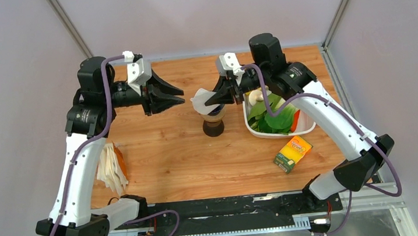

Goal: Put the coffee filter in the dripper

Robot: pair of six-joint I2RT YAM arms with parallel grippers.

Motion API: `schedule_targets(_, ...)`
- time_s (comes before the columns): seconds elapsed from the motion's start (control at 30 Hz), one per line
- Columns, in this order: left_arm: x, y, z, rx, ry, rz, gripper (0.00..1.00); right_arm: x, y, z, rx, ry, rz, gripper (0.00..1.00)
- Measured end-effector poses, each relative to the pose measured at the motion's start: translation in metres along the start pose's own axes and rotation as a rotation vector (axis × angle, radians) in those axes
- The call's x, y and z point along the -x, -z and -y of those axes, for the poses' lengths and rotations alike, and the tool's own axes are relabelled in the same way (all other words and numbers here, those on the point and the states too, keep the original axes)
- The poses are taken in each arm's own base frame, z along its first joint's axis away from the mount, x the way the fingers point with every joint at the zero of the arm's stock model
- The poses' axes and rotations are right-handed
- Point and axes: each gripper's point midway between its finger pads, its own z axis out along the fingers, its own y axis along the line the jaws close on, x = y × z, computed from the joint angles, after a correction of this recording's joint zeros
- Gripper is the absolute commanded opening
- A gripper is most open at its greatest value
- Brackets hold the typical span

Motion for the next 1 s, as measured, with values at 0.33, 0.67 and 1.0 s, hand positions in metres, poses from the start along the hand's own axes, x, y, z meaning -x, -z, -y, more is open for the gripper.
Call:
schedule_targets(0.33, -0.004, -0.008, 0.018, -0.102, 0.009, 0.017, 0.36, 0.002, -0.007, -0.009, 0.025, 0.018, 0.003, 0.0)
schedule_targets(0.67, -0.007, -0.01, 0.019, -0.117, 0.019, 0.016, 0.36, 0.003, -0.009, -0.011, 0.032, 0.021, 0.005, 0.0)
schedule_targets(1.0, -0.006, -0.01, 0.022, -0.131, 0.02, 0.02, 0.13, 0.004, -0.012, -0.015, 0.044, 0.023, 0.007, 0.0)
